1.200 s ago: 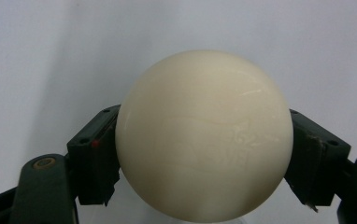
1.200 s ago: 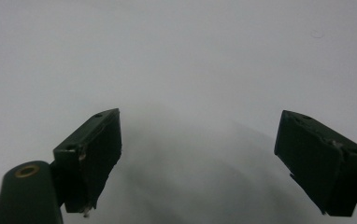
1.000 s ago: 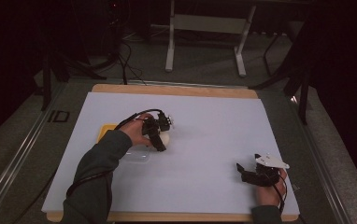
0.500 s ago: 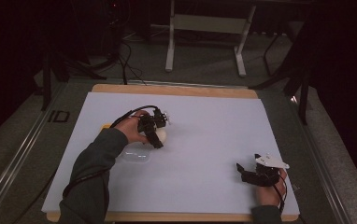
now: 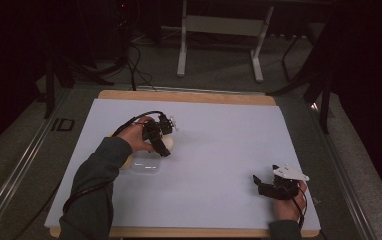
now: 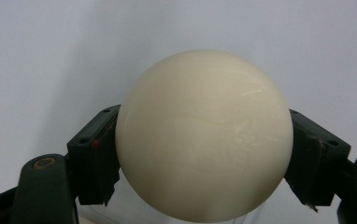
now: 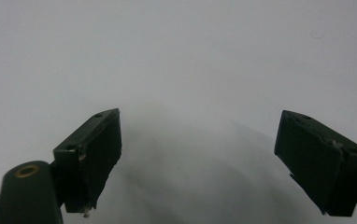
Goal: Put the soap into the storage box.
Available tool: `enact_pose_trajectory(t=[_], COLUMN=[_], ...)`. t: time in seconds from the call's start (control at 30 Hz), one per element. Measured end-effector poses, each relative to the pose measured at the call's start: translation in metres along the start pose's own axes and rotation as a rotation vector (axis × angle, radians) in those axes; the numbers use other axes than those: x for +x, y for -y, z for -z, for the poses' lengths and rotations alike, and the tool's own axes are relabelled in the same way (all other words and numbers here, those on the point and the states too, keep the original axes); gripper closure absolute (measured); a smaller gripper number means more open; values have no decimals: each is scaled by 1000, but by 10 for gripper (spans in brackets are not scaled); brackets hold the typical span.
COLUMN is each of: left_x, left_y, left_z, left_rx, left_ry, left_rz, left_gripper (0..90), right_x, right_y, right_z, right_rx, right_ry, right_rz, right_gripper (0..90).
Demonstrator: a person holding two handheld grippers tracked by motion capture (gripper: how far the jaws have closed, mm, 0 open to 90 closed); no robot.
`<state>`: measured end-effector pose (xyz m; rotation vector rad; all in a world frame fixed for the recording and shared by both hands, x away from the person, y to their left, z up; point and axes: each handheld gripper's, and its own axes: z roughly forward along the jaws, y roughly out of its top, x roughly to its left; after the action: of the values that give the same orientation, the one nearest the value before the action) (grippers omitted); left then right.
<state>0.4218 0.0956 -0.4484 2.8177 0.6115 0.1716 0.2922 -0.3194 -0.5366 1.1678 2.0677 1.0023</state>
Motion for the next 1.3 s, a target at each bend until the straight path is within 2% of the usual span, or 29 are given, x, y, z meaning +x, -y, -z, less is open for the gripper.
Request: enact_pose_trajectory(t=[1.3], left_x=[17], left_y=[33], left_z=[3], left_rx=[5], left_ry=[-4], left_rz=[87], left_gripper=[231], right_x=[0], right_y=[0], right_z=[0], right_rx=[0], right_ry=[-1], right_rz=[3], right_gripper=[148])
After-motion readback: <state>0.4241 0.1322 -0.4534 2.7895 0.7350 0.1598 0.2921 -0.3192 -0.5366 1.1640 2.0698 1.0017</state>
